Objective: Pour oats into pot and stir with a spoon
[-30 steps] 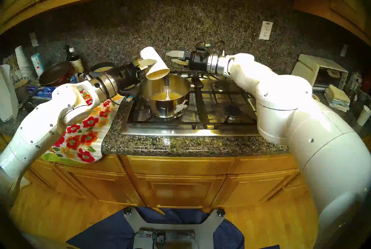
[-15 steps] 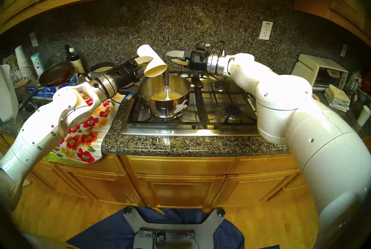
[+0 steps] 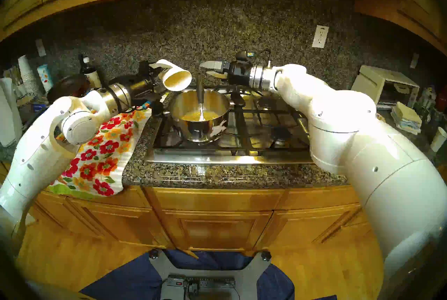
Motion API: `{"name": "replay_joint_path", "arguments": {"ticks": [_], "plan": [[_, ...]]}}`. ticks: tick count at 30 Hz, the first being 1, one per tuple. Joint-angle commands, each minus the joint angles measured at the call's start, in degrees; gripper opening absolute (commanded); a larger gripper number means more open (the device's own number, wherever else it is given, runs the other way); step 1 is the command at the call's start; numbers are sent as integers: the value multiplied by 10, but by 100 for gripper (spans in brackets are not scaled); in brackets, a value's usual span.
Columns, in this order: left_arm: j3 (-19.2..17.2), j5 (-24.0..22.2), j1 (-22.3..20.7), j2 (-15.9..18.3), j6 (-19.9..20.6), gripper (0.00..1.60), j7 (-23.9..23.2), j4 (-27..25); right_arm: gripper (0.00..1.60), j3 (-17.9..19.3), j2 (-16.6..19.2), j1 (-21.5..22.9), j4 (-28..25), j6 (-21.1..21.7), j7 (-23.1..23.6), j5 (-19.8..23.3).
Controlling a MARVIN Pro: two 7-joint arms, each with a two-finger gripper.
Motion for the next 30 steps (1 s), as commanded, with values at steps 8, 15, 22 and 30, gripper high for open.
{"name": "replay_joint_path", "arguments": {"ticks": [8,15,22,30], "plan": [[-109,-227,16,23,40,112,-106,-17,160,6,1,23,-1,-1,2,4],[-170,-339,34,37,59,112,-161,0,160,6,1,23,-1,-1,2,4],[-230,-455,66,50,72,114,-218,33,160,6,1,23,-1,-1,2,4],[-303,-579,104,46,78,117,-297,88,160,6,1,23,-1,-1,2,4]]}}
